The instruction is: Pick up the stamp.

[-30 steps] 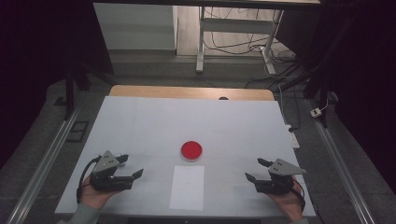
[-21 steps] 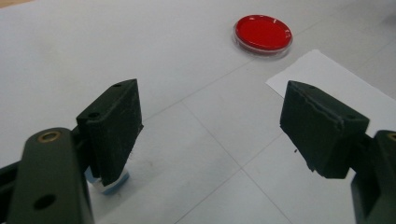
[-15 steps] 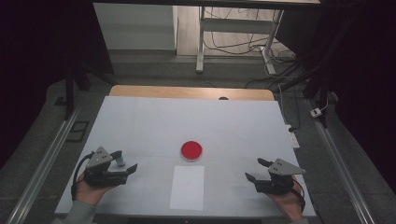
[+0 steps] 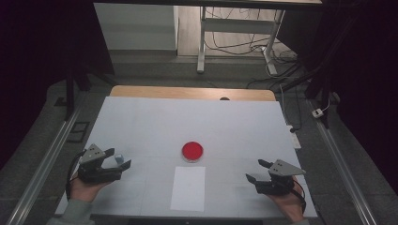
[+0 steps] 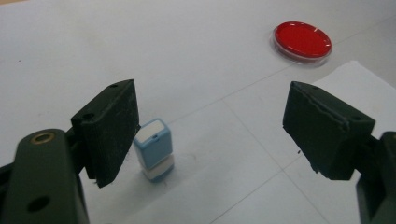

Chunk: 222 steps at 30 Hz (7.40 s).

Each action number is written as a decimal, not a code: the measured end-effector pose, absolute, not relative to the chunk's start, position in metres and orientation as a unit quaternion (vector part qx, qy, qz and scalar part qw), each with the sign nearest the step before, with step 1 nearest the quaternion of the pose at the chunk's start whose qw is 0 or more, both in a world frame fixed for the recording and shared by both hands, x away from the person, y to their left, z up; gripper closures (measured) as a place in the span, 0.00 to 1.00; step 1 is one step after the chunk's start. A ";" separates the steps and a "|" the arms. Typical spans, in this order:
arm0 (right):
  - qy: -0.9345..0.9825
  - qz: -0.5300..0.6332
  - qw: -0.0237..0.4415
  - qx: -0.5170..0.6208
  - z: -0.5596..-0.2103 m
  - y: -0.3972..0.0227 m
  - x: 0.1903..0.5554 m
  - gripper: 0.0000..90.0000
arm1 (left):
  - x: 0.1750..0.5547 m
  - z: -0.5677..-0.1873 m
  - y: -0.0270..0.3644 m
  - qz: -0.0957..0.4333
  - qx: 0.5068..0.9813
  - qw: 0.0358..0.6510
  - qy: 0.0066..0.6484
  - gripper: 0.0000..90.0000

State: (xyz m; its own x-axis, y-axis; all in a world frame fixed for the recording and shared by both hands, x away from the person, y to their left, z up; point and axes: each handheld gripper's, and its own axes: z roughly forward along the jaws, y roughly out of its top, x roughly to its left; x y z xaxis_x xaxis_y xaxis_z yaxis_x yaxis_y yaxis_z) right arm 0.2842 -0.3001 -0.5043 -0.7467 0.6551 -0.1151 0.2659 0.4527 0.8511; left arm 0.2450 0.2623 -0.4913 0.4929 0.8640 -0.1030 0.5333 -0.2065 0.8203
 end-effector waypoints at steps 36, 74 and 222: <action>0.824 0.436 0.221 0.287 -0.505 -0.301 0.285 0.29 | 0.267 -0.516 0.277 0.182 0.783 0.392 0.446 0.38; 0.826 0.432 0.219 0.287 -0.506 -0.301 0.285 0.29 | 0.271 -0.526 0.279 0.204 0.803 0.367 0.423 0.73; 0.807 0.455 0.233 0.295 -0.502 -0.295 0.284 0.32 | 0.286 -0.460 0.158 0.126 0.777 0.513 0.342 0.74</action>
State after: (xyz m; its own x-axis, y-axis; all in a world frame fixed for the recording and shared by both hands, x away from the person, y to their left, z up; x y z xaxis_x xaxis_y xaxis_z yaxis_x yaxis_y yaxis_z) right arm 0.2844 -0.2950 -0.5020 -0.7172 0.6883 -0.1088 0.2639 0.4128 0.8717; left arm 0.2864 0.1578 -0.4598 0.7338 0.6613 -0.1554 0.4022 -0.2386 0.8839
